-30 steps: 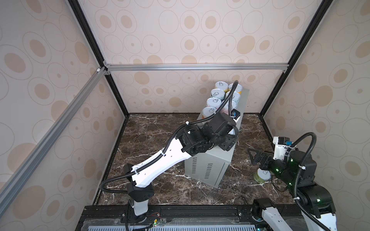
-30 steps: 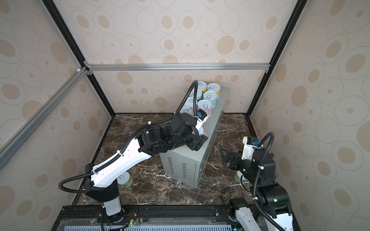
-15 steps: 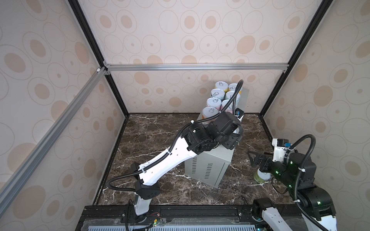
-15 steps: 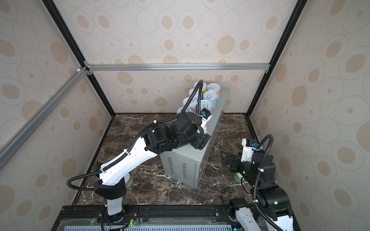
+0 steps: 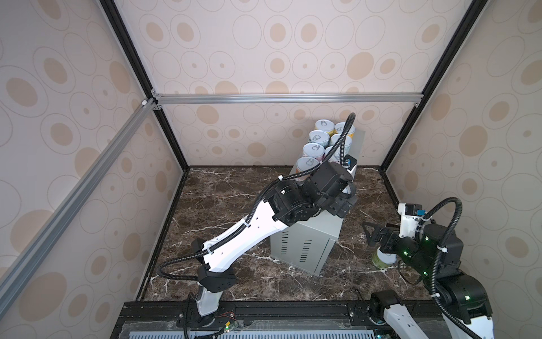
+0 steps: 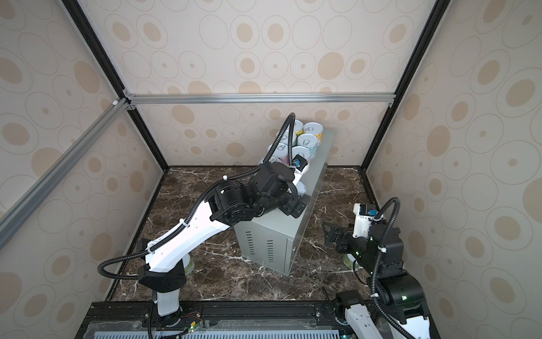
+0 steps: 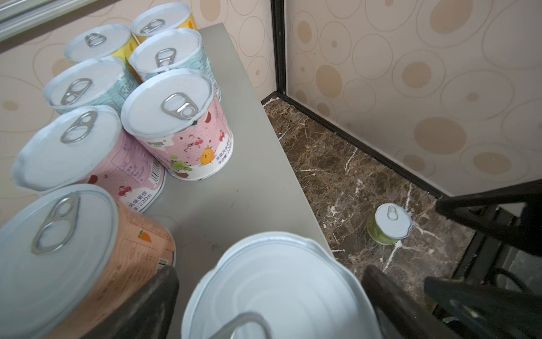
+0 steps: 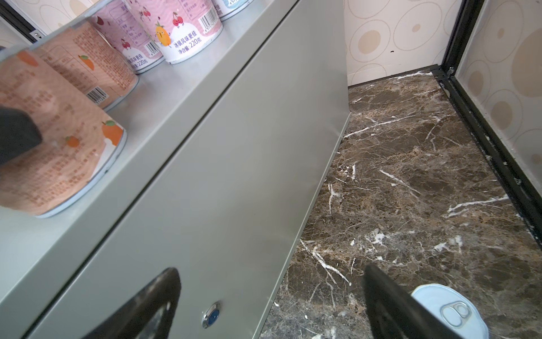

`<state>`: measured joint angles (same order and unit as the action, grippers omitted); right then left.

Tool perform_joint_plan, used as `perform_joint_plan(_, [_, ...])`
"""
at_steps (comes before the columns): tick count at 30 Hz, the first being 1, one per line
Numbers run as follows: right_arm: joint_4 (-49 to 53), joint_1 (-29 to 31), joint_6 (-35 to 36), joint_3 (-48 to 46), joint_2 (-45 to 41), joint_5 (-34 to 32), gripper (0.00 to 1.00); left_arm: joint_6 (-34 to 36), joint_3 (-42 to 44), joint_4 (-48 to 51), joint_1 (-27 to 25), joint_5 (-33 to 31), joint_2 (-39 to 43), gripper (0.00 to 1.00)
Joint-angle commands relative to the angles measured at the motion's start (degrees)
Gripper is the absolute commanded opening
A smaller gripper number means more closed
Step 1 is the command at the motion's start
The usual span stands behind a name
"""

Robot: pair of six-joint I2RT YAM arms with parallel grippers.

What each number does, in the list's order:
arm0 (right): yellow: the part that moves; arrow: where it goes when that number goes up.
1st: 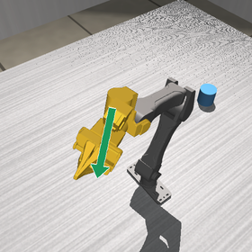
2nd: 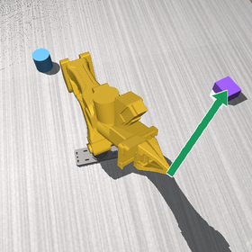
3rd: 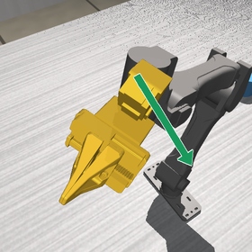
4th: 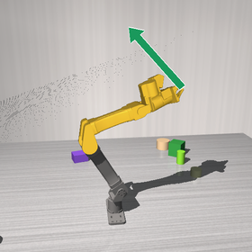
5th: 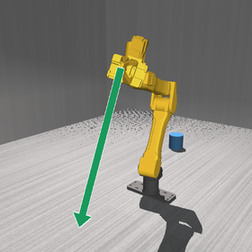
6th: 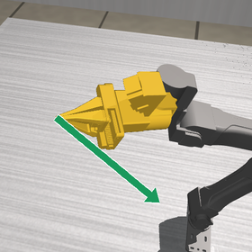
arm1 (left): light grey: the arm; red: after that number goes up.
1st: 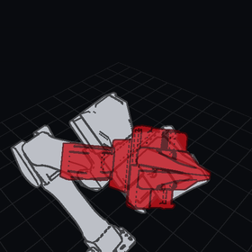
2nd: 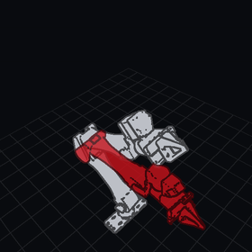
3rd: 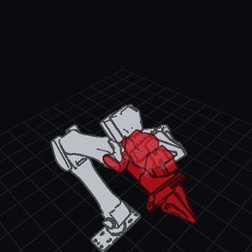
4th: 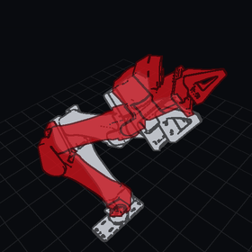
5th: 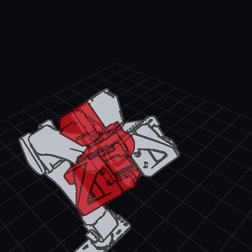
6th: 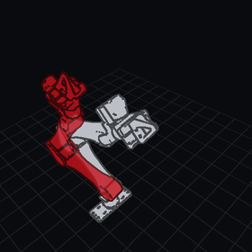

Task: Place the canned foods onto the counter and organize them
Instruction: 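Carry the orange can over the cabinet and lower it beside the front orange can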

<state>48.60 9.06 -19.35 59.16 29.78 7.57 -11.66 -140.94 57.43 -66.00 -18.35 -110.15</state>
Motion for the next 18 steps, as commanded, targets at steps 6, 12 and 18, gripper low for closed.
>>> perform_joint_plan(6, [1.2, 0.6, 2.8, 3.6, 1.1, 3.1, 0.99, 1.7, -2.8, -2.7, -0.5, -0.5, 2.9, 0.99])
perform_joint_plan(12, [3.6, 0.6, 3.9, 7.8, 5.2, 5.2, 0.97, 1.7, -0.9, -4.5, -0.5, -2.9, 7.8, 0.99])
perform_joint_plan(18, [4.3, 0.9, 5.2, 12.0, 6.7, 7.5, 0.97, 1.3, 12.0, -9.6, -0.5, -6.9, 18.1, 0.99])
